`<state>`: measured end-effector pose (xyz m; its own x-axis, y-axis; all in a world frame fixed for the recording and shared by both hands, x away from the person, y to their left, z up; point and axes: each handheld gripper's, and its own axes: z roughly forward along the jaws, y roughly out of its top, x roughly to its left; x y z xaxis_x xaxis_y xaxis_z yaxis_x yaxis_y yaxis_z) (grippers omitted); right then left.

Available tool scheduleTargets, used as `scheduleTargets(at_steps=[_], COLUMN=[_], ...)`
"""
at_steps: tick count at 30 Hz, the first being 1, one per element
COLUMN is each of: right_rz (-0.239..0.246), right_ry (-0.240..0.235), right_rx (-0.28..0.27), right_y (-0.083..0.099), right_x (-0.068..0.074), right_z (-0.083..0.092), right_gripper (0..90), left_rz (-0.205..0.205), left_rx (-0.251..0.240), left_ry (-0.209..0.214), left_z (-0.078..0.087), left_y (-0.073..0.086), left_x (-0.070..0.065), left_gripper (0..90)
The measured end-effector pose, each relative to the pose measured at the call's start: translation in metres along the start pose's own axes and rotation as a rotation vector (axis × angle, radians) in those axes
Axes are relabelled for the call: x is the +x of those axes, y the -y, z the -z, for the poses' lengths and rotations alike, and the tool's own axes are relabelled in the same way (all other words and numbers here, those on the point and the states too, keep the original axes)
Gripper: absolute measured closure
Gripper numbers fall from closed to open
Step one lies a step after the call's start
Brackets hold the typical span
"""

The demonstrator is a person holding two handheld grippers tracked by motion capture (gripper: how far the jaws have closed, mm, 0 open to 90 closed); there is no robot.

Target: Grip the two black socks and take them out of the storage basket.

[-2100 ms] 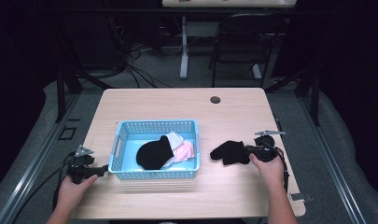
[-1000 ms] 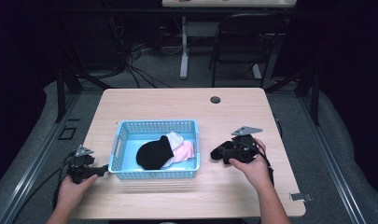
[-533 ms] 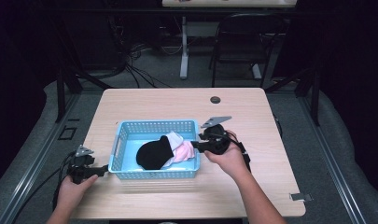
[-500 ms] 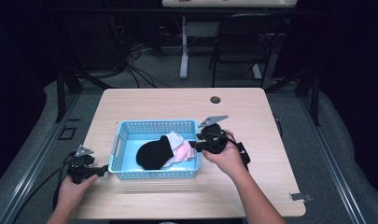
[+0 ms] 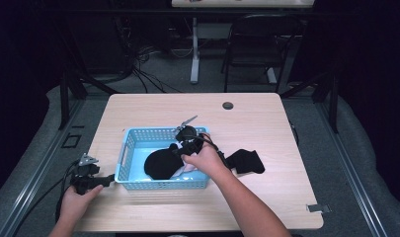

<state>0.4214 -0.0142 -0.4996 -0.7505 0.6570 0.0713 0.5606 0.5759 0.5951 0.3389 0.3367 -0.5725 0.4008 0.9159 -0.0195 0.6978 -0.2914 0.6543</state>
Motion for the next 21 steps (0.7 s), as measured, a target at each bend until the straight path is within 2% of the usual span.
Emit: scheduleTargets(at_steps=[3, 4, 5, 7, 9, 10, 11, 12, 13, 15, 17, 19, 20, 21], right_rz=[-0.011, -0.029, -0.025, -0.06, -0.07, -0.07, -0.089, -0.098, -0.104, -0.116, -0.12, -0.117, -0.121, -0.117], right_ry=[0.007, 0.007, 0.01, 0.009, 0.014, 0.014, -0.004, -0.01, 0.005, 0.015, -0.004, -0.008, -0.027, -0.034], right_rx=[0.02, 0.018, 0.041, 0.051, 0.074, 0.074, 0.031, 0.014, 0.014, 0.046, 0.095, 0.108, 0.154, 0.155], right_y=[-0.004, -0.004, -0.006, -0.006, -0.006, -0.006, -0.004, -0.003, -0.002, -0.003, -0.004, -0.005, -0.006, -0.006], right_x=[0.001, 0.0, -0.001, -0.003, -0.005, -0.005, -0.006, -0.006, -0.006, -0.005, -0.007, -0.008, -0.009, -0.01], right_z=[-0.011, -0.015, -0.017, -0.023, -0.027, -0.027, -0.035, -0.038, -0.041, -0.042, -0.042, -0.043, -0.041, -0.041], right_gripper=[52.1, 51.7, 51.2, 49.6, 48.3, 48.3, 48.5, 49.3, 50.8, 53.7, 57.7, 64.1, 67.2, 69.9], left_rz=[0.0, 0.0, 0.0, -0.001, 0.0, 0.0, 0.0, 0.0, 0.0, 0.0, -0.004, -0.005, -0.005, -0.002], left_rx=[0.001, 0.001, 0.0, 0.0, -0.001, -0.001, -0.001, -0.001, -0.001, -0.001, 0.0, 0.001, 0.001, -0.002], left_ry=[0.0, 0.0, 0.001, 0.001, 0.001, 0.001, 0.001, 0.001, 0.0, 0.0, -0.001, -0.001, -0.001, -0.001], left_z=[0.0, 0.0, 0.0, 0.0, 0.0, 0.0, 0.0, 0.0, 0.0, 0.0, 0.0, 0.0, 0.0, 0.0], left_y=[0.0, 0.0, 0.0, 0.0, 0.0, 0.0, 0.0, 0.0, 0.0, -0.001, -0.001, -0.001, -0.001, -0.001], left_x=[0.0, 0.0, 0.0, 0.0, 0.0, 0.0, 0.0, 0.0, 0.0, 0.0, 0.0, 0.0, 0.0, 0.0], left_gripper=[24.7, 24.7, 24.7, 24.7, 24.7, 24.7, 24.7, 24.7, 24.7, 24.7, 24.7, 24.7, 24.7, 24.7])
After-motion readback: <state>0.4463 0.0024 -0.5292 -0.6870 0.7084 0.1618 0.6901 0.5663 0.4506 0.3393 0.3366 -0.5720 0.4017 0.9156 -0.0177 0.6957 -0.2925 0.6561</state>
